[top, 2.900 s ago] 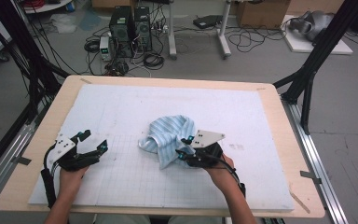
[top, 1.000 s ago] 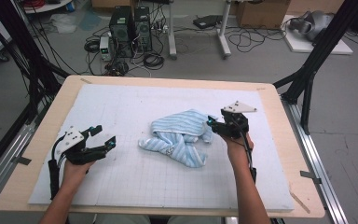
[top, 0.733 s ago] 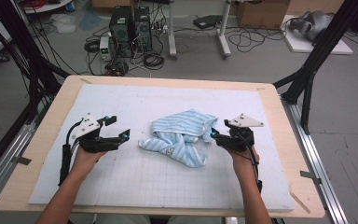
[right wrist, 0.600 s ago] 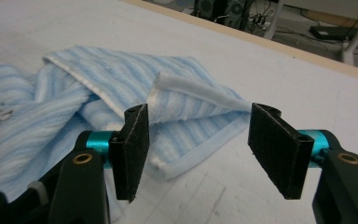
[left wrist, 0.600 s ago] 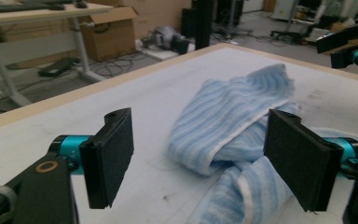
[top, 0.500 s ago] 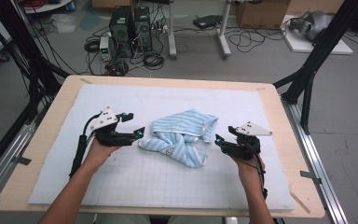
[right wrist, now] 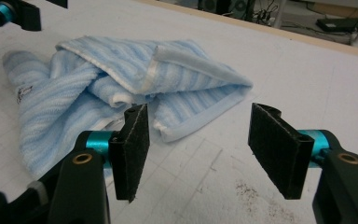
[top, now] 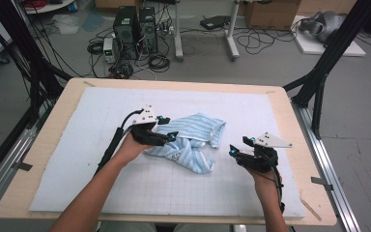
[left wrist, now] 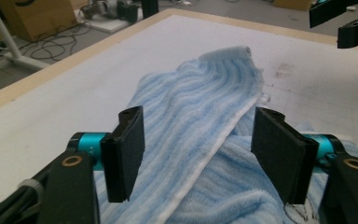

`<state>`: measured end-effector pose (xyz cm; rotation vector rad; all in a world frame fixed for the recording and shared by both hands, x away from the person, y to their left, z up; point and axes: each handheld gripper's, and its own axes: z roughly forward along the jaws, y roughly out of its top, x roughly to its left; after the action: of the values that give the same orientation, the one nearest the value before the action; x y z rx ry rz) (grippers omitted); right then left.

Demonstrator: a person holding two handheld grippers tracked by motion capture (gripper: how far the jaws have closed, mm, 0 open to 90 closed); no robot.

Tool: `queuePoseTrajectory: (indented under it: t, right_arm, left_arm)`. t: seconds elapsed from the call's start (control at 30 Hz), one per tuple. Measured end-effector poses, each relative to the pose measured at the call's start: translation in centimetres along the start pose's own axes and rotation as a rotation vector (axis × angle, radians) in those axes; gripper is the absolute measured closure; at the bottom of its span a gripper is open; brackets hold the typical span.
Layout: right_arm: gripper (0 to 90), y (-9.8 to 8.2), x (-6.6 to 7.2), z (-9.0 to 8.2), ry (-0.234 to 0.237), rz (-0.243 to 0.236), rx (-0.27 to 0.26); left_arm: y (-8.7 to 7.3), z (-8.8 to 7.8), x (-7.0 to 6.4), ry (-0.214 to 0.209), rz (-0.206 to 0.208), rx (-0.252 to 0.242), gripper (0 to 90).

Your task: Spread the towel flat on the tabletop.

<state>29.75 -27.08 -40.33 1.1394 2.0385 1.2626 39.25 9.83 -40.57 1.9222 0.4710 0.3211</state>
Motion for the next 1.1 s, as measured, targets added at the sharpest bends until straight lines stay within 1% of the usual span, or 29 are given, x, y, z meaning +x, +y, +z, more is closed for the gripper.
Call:
queuePoseTrajectory:
  t: [0.07, 0.23, 0.3, 0.43, 0.53, 0.6, 0.63, 0.7, 0.73, 0.77, 0.83, 0.87, 0.9, 0.97, 1.03, 1.1]
  right_arm:
    - [38.1, -0.2, -0.1, 0.0, 0.003, 0.004, -0.002]
    - [38.1, -0.2, 0.0, 0.1, 0.012, 0.011, -0.002]
    - [38.1, -0.2, 0.1, 0.2, 0.015, 0.006, -0.005]
    - [38.1, -0.1, 0.3, 0.4, 0.022, 0.000, 0.000]
    - [38.1, -0.1, 0.3, 0.3, 0.021, 0.003, 0.001]
    - [38.1, -0.1, 0.3, 0.3, 0.023, 0.004, 0.000]
    - [38.1, -0.1, 0.3, 0.3, 0.024, 0.003, 0.000]
    - [38.1, -0.1, 0.3, 0.3, 0.024, 0.002, 0.001]
    - [38.2, -0.1, 0.3, 0.3, 0.025, 0.003, 0.001]
    - [38.2, -0.1, 0.3, 0.3, 0.025, 0.003, 0.001]
    - [38.2, -0.1, 0.3, 0.3, 0.025, 0.003, -0.001]
    - [38.2, -0.1, 0.4, 0.3, 0.027, 0.001, -0.001]
    - [38.2, -0.1, 0.4, 0.4, 0.028, -0.001, 0.000]
    - [38.2, -0.2, 0.4, 0.5, 0.030, 0.003, 0.001]
    - [38.2, -0.2, 0.6, 0.6, 0.035, 0.007, -0.001]
    - [39.2, -0.2, 0.7, 0.8, 0.045, 0.005, 0.002]
  left_arm:
    - [-0.1, 0.5, 0.0, -0.006, -0.001, 0.005, 40.2]
    - [-0.4, 1.6, 0.1, -0.007, 0.004, 0.040, 41.8]
    - [-0.4, 2.1, 0.0, -0.008, 0.005, 0.058, 41.8]
    - [-0.3, 3.0, -0.2, -0.007, 0.030, 0.086, 45.0]
    - [-0.3, 3.6, -0.3, -0.016, 0.045, 0.112, 48.8]
    - [-0.4, 3.9, -0.5, -0.017, 0.057, 0.125, 52.6]
    - [-0.4, 4.0, -0.5, -0.028, 0.057, 0.128, 55.0]
    - [-0.5, 4.1, -0.4, -0.030, 0.064, 0.138, 62.9]
    - [-0.6, 4.2, -0.4, -0.036, 0.056, 0.139, 67.3]
    - [-0.6, 4.1, -0.3, -0.032, 0.060, 0.144, 72.5]
    - [-0.6, 4.0, -0.1, -0.042, 0.037, 0.131, 80.3]
    - [-0.5, 3.9, 0.1, -0.051, 0.022, 0.119, 82.5]
    - [-0.5, 3.7, 0.3, -0.050, 0.010, 0.109, 83.6]
    - [-0.4, 3.4, 0.8, -0.057, -0.049, 0.076, 84.9]
    - [-0.4, 3.0, 1.5, -0.063, -0.125, 0.022, 85.2]
    - [-0.3, 2.6, 2.1, -0.054, -0.196, -0.023, 85.2]
